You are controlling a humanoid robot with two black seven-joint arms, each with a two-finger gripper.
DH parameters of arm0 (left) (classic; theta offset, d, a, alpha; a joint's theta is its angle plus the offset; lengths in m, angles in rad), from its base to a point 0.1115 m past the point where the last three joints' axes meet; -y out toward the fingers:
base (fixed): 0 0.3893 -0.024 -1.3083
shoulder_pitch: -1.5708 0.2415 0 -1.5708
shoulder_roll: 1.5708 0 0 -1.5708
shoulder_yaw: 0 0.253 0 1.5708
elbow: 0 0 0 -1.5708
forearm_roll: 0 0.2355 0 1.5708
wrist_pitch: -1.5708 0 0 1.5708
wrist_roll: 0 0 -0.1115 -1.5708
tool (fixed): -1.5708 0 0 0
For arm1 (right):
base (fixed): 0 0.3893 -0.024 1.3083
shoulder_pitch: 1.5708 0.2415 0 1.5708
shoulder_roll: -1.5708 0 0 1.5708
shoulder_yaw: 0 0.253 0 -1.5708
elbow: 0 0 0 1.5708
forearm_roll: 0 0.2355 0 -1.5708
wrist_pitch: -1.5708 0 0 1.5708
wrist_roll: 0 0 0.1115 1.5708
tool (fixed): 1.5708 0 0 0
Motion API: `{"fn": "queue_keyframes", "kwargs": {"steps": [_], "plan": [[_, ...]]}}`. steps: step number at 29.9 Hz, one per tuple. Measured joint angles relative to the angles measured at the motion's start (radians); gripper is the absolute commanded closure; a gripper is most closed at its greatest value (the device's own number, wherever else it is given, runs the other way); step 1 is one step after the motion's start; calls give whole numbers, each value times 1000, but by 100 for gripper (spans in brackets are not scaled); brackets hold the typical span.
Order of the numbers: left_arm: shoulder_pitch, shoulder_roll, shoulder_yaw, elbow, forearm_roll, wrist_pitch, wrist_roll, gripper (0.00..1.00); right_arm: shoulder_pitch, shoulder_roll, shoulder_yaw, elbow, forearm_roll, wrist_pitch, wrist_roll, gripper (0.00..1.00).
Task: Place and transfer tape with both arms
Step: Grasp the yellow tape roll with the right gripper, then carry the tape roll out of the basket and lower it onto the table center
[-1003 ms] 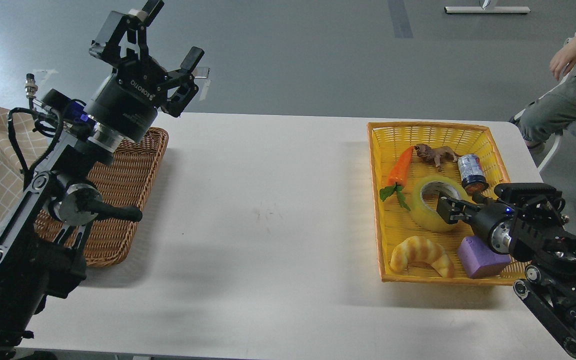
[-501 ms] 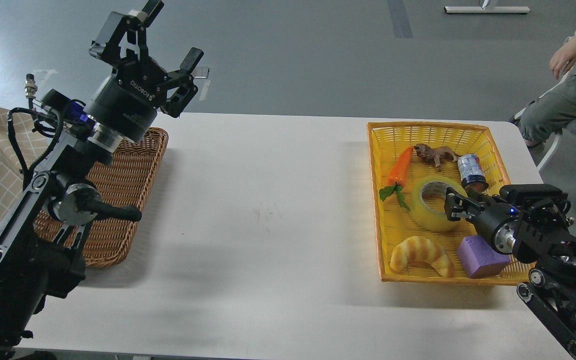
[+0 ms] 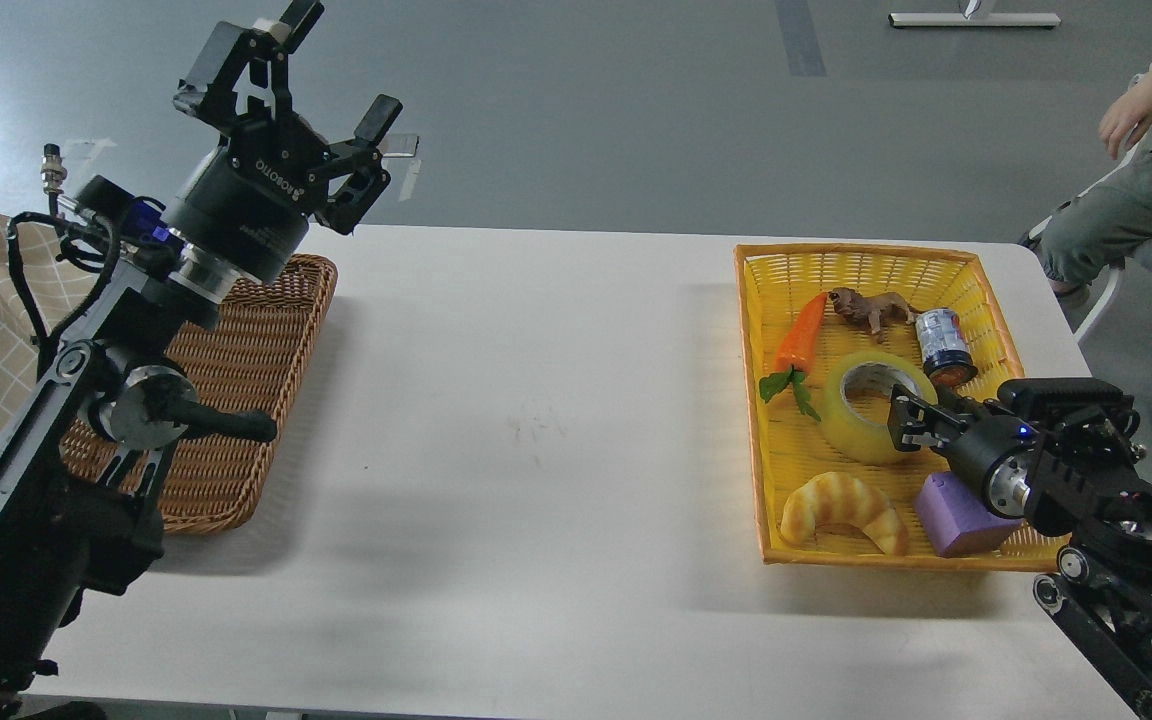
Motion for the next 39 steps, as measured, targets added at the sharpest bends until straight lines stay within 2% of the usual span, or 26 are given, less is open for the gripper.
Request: {"fn": "queue_keyframes", "kwargs": {"steps": [11, 19, 25, 27, 32, 39], "plan": [[-9, 5, 2, 8, -2, 0, 0, 2, -6, 0, 5, 5, 0, -1, -1, 84], [-16, 4, 2, 32, -2, -2, 0, 2, -19, -22, 6, 20, 0, 4, 11, 88], [-1, 1, 2, 34, -2, -19, 0, 2, -30, -149, 2, 84, 89, 11, 35, 88], [-1, 0, 2, 34, -2, -21, -1, 2, -30, -202, 2, 108, 100, 11, 54, 88], [-1, -2, 1, 34, -2, -22, -2, 2, -5, -332, 4, 142, 109, 16, 147, 88], [-2, -9, 0, 34, -1, -21, -2, 2, 151, -316, 3, 133, 111, 54, 162, 88]]}}
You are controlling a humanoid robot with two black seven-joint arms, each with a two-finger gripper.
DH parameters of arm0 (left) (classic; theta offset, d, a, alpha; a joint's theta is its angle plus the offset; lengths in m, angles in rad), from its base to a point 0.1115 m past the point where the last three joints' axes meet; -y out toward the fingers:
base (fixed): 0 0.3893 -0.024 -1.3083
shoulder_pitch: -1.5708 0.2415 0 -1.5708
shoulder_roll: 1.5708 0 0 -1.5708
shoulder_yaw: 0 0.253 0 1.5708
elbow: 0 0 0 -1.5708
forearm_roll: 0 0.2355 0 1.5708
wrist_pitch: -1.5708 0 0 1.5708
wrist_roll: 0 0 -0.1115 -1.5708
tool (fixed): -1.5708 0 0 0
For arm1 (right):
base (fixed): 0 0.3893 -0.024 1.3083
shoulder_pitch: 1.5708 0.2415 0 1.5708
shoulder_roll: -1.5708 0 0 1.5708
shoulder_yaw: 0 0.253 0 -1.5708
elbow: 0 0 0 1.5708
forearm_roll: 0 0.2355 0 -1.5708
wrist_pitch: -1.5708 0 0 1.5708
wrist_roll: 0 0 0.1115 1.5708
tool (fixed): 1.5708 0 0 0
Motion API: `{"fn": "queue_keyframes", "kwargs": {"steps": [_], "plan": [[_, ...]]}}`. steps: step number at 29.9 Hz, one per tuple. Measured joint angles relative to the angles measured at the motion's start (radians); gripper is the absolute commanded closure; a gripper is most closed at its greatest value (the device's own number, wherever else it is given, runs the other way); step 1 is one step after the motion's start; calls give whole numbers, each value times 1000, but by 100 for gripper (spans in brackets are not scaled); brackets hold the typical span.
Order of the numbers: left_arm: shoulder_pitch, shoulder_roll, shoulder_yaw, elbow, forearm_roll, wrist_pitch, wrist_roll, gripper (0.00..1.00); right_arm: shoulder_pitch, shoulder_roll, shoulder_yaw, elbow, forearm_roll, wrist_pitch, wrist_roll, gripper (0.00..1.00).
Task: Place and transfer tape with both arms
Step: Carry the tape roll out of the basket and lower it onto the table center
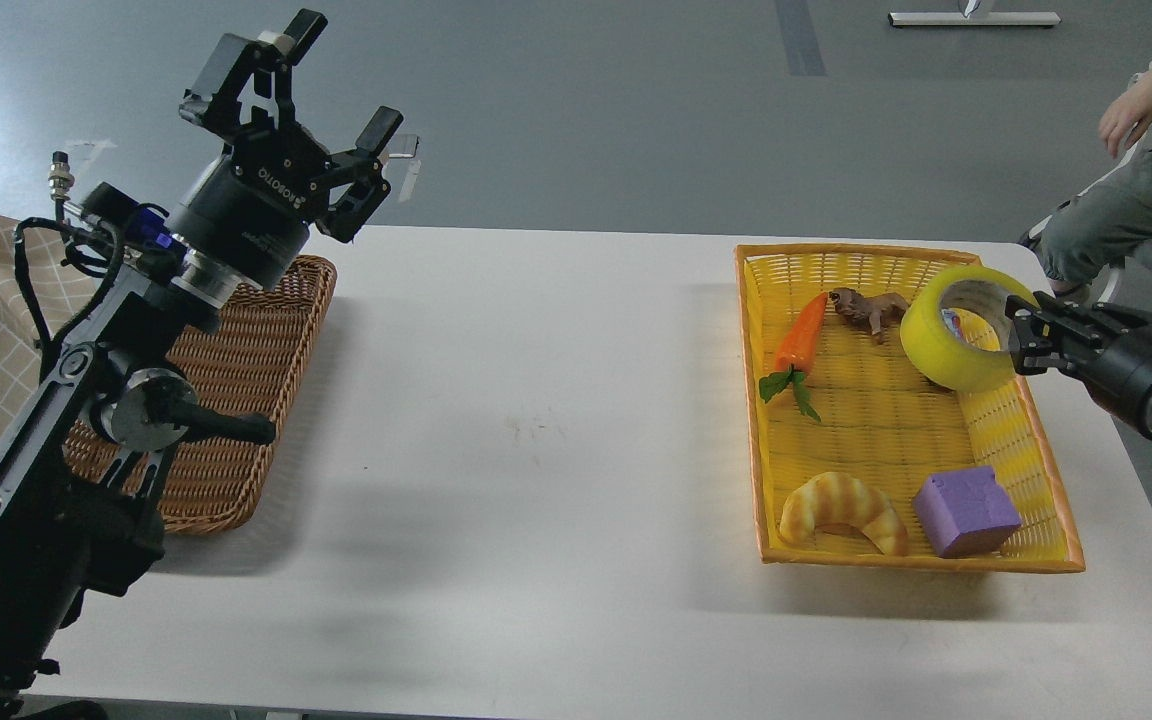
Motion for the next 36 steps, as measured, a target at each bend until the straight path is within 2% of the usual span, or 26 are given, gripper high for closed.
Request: {"fn": "queue_keyframes", "kwargs": {"steps": [8, 14, 27, 32, 36], "plan": [[1, 6, 0, 0, 0, 0, 0, 2, 147, 205, -9, 3, -6, 111, -12, 88], [2, 9, -1, 0, 0, -1, 0, 2, 240, 340, -121, 5, -5, 207, -7, 89], [4, 8, -10, -1, -1, 0, -3, 2, 356, 625, -340, -177, -13, 204, -9, 91], [6, 13, -12, -2, -1, 0, -3, 2, 350, 680, -409, -253, -19, 182, -14, 91], [6, 15, -18, -3, -6, 0, -3, 2, 348, 694, -441, -274, -34, 178, -43, 91]]}}
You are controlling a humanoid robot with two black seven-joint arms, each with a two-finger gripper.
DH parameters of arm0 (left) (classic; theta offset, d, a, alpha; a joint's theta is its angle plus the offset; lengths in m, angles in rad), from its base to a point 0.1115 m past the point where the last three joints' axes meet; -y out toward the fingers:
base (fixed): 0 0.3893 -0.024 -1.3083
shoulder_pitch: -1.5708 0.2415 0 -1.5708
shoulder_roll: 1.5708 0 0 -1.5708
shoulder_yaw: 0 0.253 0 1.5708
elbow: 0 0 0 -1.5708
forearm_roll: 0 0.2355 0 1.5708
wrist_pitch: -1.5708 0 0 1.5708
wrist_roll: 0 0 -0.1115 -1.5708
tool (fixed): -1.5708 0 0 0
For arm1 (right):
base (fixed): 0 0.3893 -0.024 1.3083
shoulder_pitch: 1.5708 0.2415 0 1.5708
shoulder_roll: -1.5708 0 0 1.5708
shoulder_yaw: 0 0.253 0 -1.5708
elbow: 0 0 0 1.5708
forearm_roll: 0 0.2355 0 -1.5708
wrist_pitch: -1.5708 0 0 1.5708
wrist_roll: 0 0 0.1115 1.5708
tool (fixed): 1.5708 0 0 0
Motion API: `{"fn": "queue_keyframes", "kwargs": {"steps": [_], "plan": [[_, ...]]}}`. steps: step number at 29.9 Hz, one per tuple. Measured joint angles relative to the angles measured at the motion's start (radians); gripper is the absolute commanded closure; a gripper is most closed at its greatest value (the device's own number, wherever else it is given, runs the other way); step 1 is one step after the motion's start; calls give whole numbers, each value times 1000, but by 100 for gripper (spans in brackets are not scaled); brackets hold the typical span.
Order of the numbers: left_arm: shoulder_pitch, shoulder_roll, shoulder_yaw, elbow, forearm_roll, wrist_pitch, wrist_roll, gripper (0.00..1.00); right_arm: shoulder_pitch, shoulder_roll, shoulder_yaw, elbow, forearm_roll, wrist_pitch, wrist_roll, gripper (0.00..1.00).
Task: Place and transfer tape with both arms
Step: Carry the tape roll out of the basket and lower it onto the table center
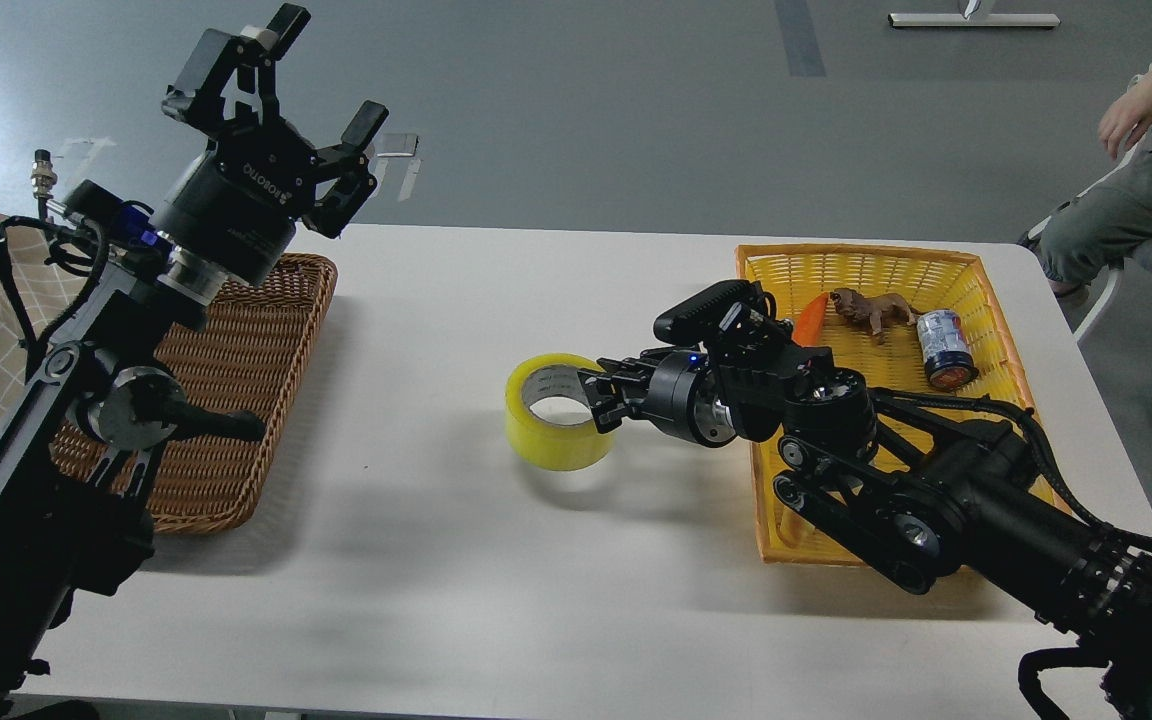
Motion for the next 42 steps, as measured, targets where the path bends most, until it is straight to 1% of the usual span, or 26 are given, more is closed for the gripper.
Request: {"fn": "queue_keyframes", "kwargs": {"steps": [3, 11, 16, 24, 25, 26, 28, 35, 36, 42], "plan": [[0, 0, -2, 0, -3, 0, -3, 2, 0, 15, -4, -13, -13, -1, -10, 91], [7, -8, -3, 0, -5, 1, -6, 2, 1, 37, -4, -29, -20, -8, -20, 91], [11, -6, -4, 0, -6, 1, -6, 2, -28, 52, -7, -44, -20, -53, -42, 91], [22, -2, -7, -1, -6, 1, -8, 2, -36, 53, -14, -66, -22, -93, -50, 90], [23, -2, -7, -2, -6, 1, -8, 2, -37, 53, -18, -71, -22, -102, -50, 88], [24, -3, -7, -2, -6, 1, -8, 2, -38, 53, -22, -76, -23, -110, -50, 88], [25, -3, -7, -2, -6, 1, -8, 2, -39, 53, -28, -83, -23, -119, -50, 83], [26, -2, -20, -3, -6, 1, -8, 2, -48, 53, -31, -88, -22, -124, -50, 82], [28, -2, -20, -4, -6, 0, -8, 2, -50, 53, -31, -88, -22, -125, -50, 78], [38, 0, -26, -4, -6, -1, -9, 2, -55, 53, -31, -88, -20, -125, -52, 67]]}}
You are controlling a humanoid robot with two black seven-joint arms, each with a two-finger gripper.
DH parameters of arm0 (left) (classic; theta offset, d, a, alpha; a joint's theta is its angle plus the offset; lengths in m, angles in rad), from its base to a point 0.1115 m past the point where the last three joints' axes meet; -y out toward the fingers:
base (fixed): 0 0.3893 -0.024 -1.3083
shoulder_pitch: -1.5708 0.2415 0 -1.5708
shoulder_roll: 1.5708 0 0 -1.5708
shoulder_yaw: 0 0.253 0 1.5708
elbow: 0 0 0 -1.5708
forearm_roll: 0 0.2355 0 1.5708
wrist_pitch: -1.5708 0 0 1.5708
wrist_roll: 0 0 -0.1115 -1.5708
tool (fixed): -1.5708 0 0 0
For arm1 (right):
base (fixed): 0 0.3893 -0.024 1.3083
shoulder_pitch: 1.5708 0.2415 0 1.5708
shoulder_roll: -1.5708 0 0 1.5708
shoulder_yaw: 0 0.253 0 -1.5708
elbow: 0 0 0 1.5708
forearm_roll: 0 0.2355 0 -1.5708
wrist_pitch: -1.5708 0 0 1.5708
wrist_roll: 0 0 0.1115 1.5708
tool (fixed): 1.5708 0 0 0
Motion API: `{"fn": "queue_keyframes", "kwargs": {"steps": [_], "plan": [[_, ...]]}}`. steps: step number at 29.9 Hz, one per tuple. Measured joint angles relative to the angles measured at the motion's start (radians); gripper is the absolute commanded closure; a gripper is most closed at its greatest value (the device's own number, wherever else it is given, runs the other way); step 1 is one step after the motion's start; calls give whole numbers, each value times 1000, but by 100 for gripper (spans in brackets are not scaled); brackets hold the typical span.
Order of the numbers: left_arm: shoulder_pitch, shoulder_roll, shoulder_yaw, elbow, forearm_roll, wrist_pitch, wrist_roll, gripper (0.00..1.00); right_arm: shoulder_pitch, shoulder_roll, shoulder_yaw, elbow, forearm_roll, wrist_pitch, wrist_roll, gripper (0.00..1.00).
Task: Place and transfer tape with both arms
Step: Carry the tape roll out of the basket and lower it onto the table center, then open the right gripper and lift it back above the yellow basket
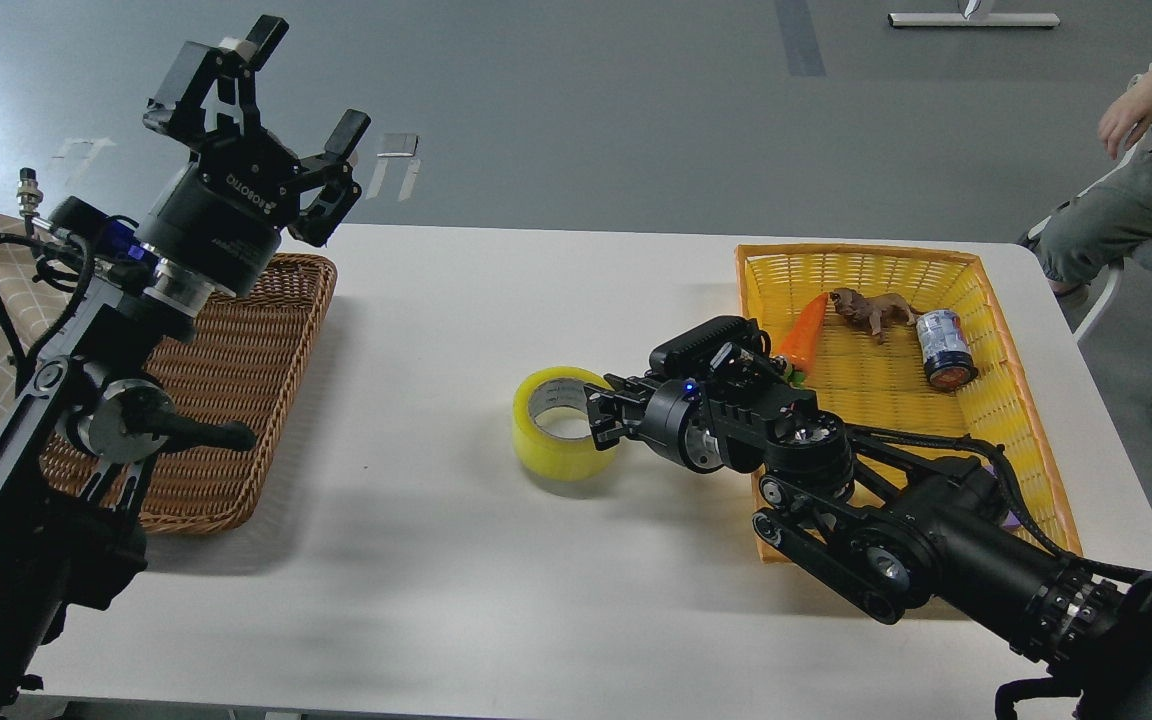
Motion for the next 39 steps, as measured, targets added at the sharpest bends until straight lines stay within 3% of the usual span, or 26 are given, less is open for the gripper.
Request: {"fn": "queue_keyframes", "kwargs": {"steps": [6, 8, 12, 13, 20, 25, 29, 39], "plan": [[3, 1, 0, 0, 0, -2, 0, 2, 0, 0, -3, 0, 0, 5, 0, 53], [4, 1, 0, 0, -1, -2, 0, 2, 0, 0, -3, 0, 0, 5, 0, 37], [5, 2, 0, 0, -2, -3, 1, 2, 3, 0, 9, -2, 2, -8, 0, 16], [5, 2, 0, 0, -2, -3, 2, 2, 4, 0, 16, -2, 3, -15, -1, 4], [5, 7, 0, 0, -3, -3, 5, 2, 19, 0, 135, 43, 15, -124, -4, 0], [5, 22, 0, 2, -3, -3, 5, 2, -4, 0, 295, 195, 24, -134, -73, 0], [3, 24, 0, 2, -3, -4, 6, 2, -43, 0, 427, 265, 89, -138, -93, 0], [-17, 18, -12, -2, -11, 86, 2, 2, -127, -27, 703, 392, 696, -129, -89, 0]]}}
